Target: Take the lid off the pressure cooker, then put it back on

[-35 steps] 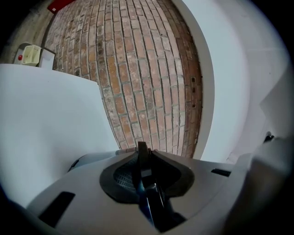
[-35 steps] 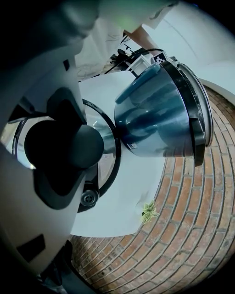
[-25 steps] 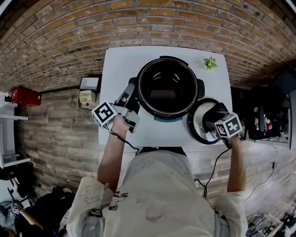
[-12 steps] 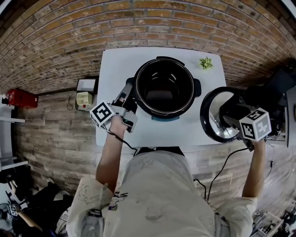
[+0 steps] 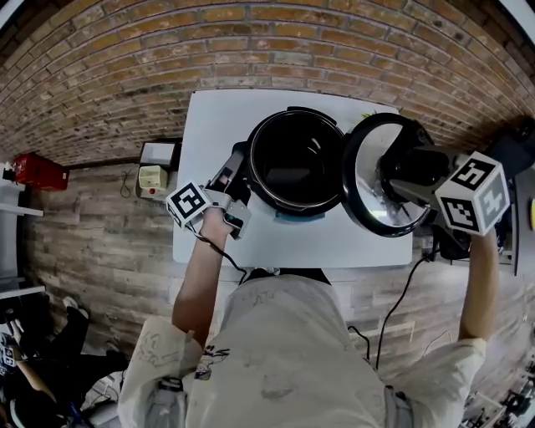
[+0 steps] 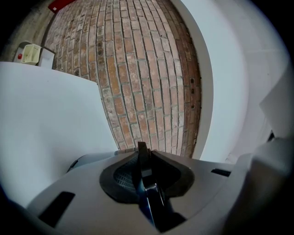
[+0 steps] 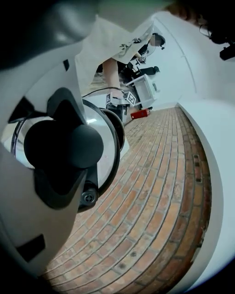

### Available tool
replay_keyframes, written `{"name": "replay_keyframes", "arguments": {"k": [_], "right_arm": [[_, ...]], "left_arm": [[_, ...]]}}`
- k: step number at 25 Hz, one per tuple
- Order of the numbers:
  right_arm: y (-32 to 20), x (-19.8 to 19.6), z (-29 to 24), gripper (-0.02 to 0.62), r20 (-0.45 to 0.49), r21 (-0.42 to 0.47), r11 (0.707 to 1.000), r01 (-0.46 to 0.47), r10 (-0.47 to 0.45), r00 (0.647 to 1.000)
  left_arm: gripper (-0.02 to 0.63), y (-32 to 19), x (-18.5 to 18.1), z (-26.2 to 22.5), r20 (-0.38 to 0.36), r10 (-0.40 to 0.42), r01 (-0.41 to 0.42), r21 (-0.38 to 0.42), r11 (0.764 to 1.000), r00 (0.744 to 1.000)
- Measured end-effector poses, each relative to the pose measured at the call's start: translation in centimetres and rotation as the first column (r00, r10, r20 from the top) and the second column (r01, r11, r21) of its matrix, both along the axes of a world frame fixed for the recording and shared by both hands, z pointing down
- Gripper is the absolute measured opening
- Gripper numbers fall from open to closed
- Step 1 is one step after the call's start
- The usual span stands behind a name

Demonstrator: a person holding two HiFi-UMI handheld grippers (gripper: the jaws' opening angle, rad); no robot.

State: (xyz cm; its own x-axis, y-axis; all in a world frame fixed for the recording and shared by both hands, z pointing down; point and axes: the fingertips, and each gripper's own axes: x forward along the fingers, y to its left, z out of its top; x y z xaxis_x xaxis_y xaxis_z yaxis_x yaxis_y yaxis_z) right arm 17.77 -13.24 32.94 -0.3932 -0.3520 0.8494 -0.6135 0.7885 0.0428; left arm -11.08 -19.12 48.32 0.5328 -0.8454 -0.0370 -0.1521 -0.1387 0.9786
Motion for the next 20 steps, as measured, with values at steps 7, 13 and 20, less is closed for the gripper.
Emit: {"name": "replay_keyframes", "arguments": {"k": [7, 13, 20], "right_arm": [[-2.3, -8.0, 1.9, 0.291, 0.028, -0.083, 0.986, 0.147, -0.145, 0.989], [-3.2, -12.5, 5.4, 0.291, 0.002, -0.193, 0.963, 0.187, -0.190, 0.982], [-4.6, -15.2, 6.8, 0.291, -0.033, -0.209, 0.961, 0.180, -0.191, 0.981]], "left_arm": [[0.087, -0.1, 0.0, 0.0, 0.004, -0.003, 0.003, 0.002, 1.000, 1.000], [0.087, 0.1, 0.0, 0.3, 0.015, -0.005, 0.005, -0.006, 1.000, 1.000], [0.086, 0.2, 0.0, 0.0, 0.008, -0.007, 0.007, 0.005, 1.000, 1.000]]}}
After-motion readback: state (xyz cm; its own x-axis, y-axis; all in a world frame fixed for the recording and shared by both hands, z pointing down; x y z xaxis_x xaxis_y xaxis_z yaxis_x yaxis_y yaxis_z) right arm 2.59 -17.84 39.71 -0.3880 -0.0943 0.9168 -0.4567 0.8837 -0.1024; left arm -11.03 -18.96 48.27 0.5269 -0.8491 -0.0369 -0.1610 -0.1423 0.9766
